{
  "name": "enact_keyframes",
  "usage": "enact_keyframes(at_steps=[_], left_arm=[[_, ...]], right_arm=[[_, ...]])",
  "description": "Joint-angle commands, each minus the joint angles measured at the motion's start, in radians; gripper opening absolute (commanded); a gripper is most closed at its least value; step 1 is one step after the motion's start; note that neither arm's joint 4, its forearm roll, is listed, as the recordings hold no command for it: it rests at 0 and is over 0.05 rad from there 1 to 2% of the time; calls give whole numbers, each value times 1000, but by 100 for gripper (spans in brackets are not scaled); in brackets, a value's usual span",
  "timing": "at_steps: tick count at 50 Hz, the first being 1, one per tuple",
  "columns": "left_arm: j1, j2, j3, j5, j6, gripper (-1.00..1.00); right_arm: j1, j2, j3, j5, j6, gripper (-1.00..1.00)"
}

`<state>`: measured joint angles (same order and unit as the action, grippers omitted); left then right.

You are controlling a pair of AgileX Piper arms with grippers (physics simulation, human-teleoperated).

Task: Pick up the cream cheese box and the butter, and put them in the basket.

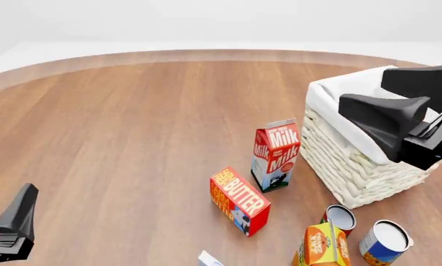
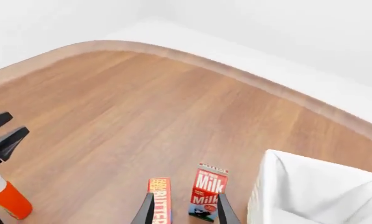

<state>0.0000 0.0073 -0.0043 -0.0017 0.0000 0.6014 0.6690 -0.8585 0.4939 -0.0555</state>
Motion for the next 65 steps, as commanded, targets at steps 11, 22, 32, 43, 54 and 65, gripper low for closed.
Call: enact_keyframes(at_steps=[11, 22, 32, 43, 54, 65], left_arm=[[0, 0, 0, 0, 0, 100], [0, 0, 0, 0, 0, 100], [0, 0, 0, 0, 0, 100], [0, 0, 0, 0, 0, 100], [0, 0, 0, 0, 0, 100], [0, 0, 0, 0, 0, 100]], right_arm=[[127, 170, -133, 50, -76, 100], [161, 253, -110, 43, -55, 100], [148, 284, -51, 3, -12, 100], [122, 306, -9, 0, -5, 100], [132, 391, 31, -58, 3, 100], [150, 477, 22, -82, -3, 100]])
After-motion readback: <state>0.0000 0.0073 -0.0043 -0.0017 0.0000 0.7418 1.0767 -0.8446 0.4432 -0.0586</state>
